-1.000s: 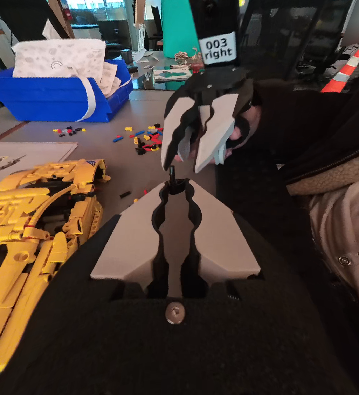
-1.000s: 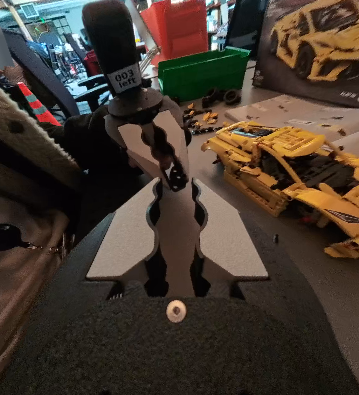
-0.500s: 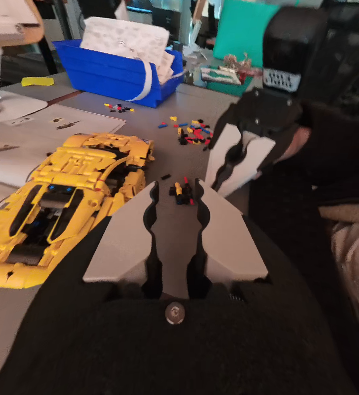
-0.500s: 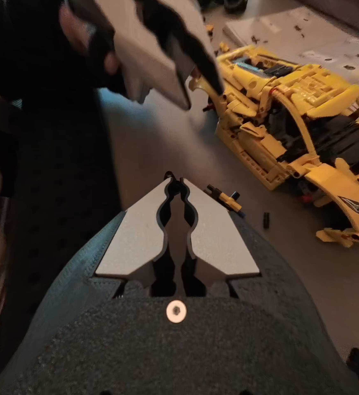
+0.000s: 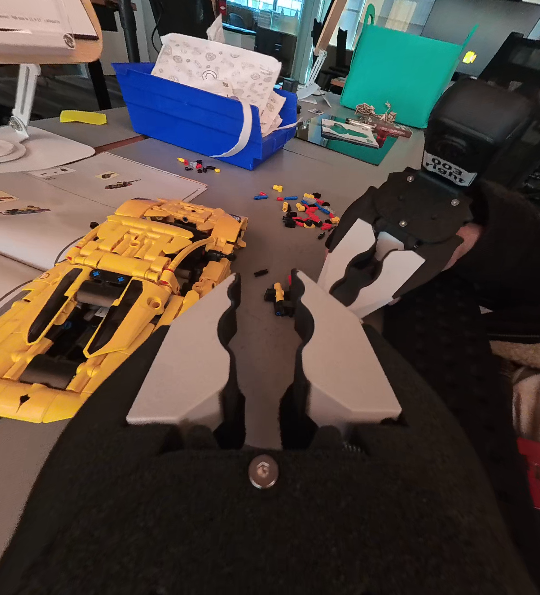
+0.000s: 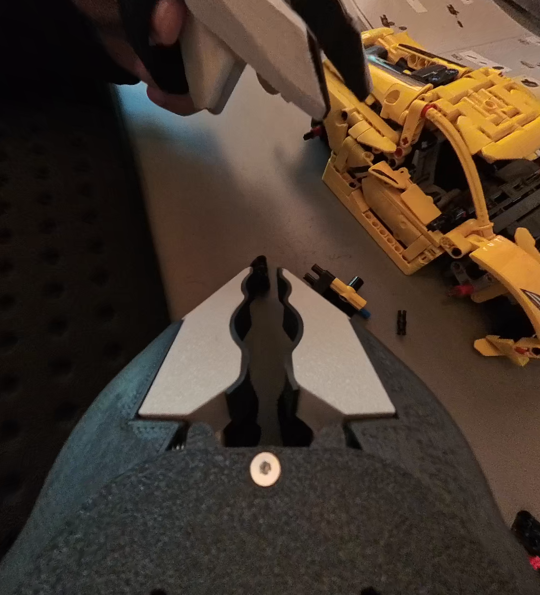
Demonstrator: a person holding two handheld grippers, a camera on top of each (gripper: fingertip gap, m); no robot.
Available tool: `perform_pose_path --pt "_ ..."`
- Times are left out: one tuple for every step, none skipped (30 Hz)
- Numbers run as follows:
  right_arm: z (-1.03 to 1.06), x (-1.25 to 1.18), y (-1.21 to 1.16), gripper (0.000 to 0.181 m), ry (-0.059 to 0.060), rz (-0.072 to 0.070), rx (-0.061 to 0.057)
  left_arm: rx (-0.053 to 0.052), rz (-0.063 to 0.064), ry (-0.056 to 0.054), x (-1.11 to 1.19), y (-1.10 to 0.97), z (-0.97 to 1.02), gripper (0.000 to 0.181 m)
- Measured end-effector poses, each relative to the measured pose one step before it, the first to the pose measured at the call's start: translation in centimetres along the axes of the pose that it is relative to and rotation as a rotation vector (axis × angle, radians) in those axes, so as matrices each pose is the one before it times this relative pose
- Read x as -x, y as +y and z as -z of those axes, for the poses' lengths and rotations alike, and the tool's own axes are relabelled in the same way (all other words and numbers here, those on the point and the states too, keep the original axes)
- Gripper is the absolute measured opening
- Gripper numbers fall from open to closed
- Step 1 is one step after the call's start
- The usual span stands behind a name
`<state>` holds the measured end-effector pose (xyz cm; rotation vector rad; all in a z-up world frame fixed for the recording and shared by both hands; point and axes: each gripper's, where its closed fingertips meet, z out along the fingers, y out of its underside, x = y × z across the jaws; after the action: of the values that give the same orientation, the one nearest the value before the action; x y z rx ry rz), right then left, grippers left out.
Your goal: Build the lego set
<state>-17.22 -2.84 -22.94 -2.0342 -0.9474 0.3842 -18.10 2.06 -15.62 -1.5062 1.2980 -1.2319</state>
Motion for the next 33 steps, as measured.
perform_pose_path --pt "0.141 -0.022 -0.161 0.015 -0.0042 -0.0075 -0.0130 -0.0103 0.0140 0.0036 0.098 -0.112 0.042 0.031" --pt "0.244 -0.094 -0.258 0.017 -0.0006 -0.0092 -0.0209 -0.0081 0.0170 0.0090 0.046 -0.074 0.015 0.031" --pt "0.374 -0.090 -0.274 0.018 -0.0053 -0.0098 -0.0251 -0.0076 0.0174 0.0140 -0.062 -0.052 -0.012 0.031" --pt "0.541 -0.159 -0.303 0.021 -0.0070 -0.0116 -0.0295 -0.0089 0.0141 0.0145 -0.095 -0.066 -0.030 0.031" --pt "0.759 -0.449 -0.388 0.021 0.0041 -0.0139 -0.0386 -0.0145 0.0078 0.0168 -0.158 -0.108 -0.022 0.031" --pt "0.942 -0.934 -0.397 0.021 0.0257 -0.0155 -0.0430 -0.0249 0.0020 0.0226 -0.261 -0.182 0.008 0.031" --pt "0.948 -1.542 -0.247 0.019 0.0520 -0.0174 -0.0367 -0.0225 0.0046 0.0166 -0.214 -0.166 0.050 0.031" --pt "0.673 -1.950 0.205 0.016 0.0764 -0.0048 -0.0048 -0.0006 0.0116 0.0011 0.005 0.013 0.071 0.031" --pt "0.158 -1.522 0.596 0.016 0.0614 0.0096 0.0250 0.0149 0.0145 -0.0042 0.092 0.120 0.057 0.031" --pt "-0.303 -0.776 0.796 0.017 0.0303 0.0150 0.0458 0.0119 0.0197 -0.0002 0.087 0.121 0.025 0.031" --pt "-0.601 -0.355 0.951 0.018 0.0160 0.0247 0.0632 0.0086 0.0294 0.0065 0.010 0.128 -0.032 0.031" --pt "-0.666 -0.305 0.833 0.019 0.0195 0.0313 0.0609 0.0156 0.0363 0.0140 -0.066 0.211 -0.084 0.031" --pt "-0.523 -0.016 0.314 0.020 0.0059 0.0234 0.0324 0.0220 0.0341 0.0163 -0.097 0.263 -0.121 0.031" --pt "-0.307 -0.053 -0.104 0.019 0.0031 0.0160 0.0067 0.0189 0.0275 0.0174 -0.113 0.220 -0.114 0.031" --pt "-0.124 -0.069 -0.222 0.016 -0.0034 0.0052 -0.0051 0.0097 0.0237 0.0161 -0.128 0.109 -0.073 0.031" --pt "-0.041 -0.039 -0.204 0.012 -0.0137 -0.0099 -0.0113 0.0018 0.0183 0.0091 -0.058 0.034 -0.041 0.031" --pt "-0.064 -0.191 -0.021 0.010 -0.0098 -0.0202 -0.0030 0.0002 0.0086 0.0014 0.008 0.007 -0.022 0.031" --pt "-0.115 -0.065 0.164 0.010 -0.0175 -0.0190 0.0077 0.0022 0.0027 -0.0067 0.077 0.053 -0.042 0.030" --pt "-0.151 0.227 0.125 0.011 -0.0289 -0.0173 0.0076 0.0054 0.0030 -0.0073 0.087 0.115 -0.096 0.031" --pt "-0.181 0.221 0.094 0.013 -0.0198 -0.0113 0.0062 0.0091 0.0059 -0.0032 0.020 0.177 -0.145 0.031" --pt "-0.203 0.116 0.157 0.013 -0.0054 0.0022 0.0098 0.0119 0.0067 -0.0023 -0.015 0.220 -0.191 0.030" --pt "-0.187 -0.081 0.281 0.014 0.0116 0.0143 0.0166 0.0134 0.0022 -0.0021 -0.073 0.235 -0.208 0.031" --pt "-0.147 -0.163 0.247 0.014 0.0172 0.0158 0.0179 0.0130 -0.0045 -0.0028 -0.107 0.234 -0.201 0.031" --pt "-0.120 0.044 0.061 0.013 0.0025 0.0091 0.0076 0.0117 -0.0108 -0.0010 -0.164 0.219 -0.166 0.031" --pt "-0.117 0.209 0.054 0.010 -0.0084 0.0073 0.0084 0.0093 -0.0115 0.0008 -0.170 0.182 -0.151 0.031" --pt "-0.118 0.185 0.038 0.004 -0.0053 0.0122 0.0064 0.0051 -0.0071 0.0002 -0.134 0.095 -0.105 0.030" --pt "-0.043 -0.019 -0.055 0.004 0.0089 0.0094 -0.0007 0.0005 -0.0028 0.0003 -0.086 0.020 -0.063 0.030" --pt "0.001 0.026 -0.032 0.004 0.0044 0.0071 0.0018 -0.0028 0.0015 0.0030 -0.092 -0.035 -0.036 0.029" --pt "0.112 0.172 -0.066 0.003 -0.0064 0.0169 0.0081 -0.0043 0.0039 0.0096 -0.157 -0.074 0.018 0.027" --pt "0.329 0.464 -0.595 0.003 -0.0168 0.0195 -0.0204 -0.0043 0.0028 0.0102 -0.125 -0.080 0.056 0.023" --pt "0.531 0.792 -1.294 0.004 -0.0248 0.0212 -0.0641 -0.0056 0.0016 0.0027 0.031 -0.098 0.094 0.018" --pt "0.596 1.027 -1.632 0.004 -0.0215 0.0374 -0.0805 -0.0073 0.0047 -0.0004 0.112 -0.129 0.101 0.016" --pt "0.481 0.868 -1.550 0.004 0.0034 0.0545 -0.0677 -0.0068 0.0121 0.0064 0.080 -0.110 0.092 0.017"
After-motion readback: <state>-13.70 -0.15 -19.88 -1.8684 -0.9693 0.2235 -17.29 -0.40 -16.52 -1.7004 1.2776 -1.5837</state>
